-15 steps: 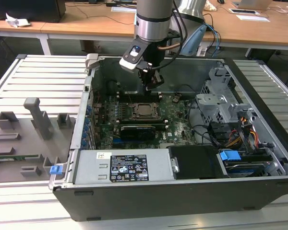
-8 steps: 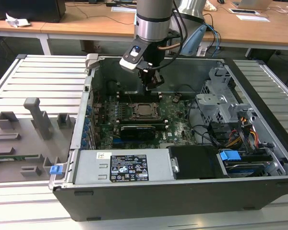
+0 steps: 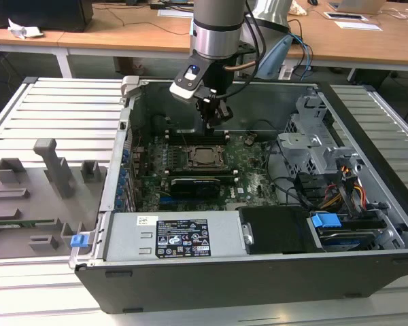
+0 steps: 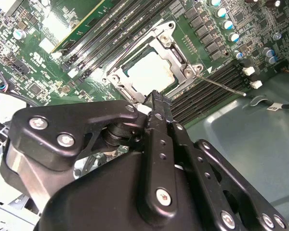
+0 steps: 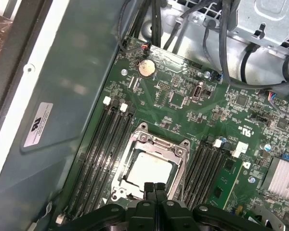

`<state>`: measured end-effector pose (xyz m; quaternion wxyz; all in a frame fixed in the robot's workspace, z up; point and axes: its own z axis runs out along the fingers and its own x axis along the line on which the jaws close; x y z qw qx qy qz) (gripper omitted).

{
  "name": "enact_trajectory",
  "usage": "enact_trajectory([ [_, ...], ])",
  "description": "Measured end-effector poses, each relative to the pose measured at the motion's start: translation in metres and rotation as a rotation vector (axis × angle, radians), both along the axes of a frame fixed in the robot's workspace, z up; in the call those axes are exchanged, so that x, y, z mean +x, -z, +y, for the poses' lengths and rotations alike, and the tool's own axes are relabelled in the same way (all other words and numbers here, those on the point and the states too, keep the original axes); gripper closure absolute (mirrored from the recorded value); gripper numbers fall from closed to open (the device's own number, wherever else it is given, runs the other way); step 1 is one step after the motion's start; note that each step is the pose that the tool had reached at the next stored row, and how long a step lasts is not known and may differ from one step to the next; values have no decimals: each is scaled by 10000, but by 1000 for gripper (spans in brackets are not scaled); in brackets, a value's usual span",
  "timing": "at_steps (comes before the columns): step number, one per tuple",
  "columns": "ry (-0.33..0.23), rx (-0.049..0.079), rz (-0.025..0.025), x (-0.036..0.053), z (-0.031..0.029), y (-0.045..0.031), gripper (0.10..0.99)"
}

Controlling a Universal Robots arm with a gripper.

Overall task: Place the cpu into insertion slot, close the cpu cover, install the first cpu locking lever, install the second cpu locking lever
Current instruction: 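Install the first cpu locking lever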

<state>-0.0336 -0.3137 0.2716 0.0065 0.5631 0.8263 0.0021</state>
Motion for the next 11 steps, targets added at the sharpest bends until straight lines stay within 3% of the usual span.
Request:
enact_trajectory([
  [4,-113,1,0,0,0,0,976],
  [11,-2237,0,1,0,0,0,976],
])
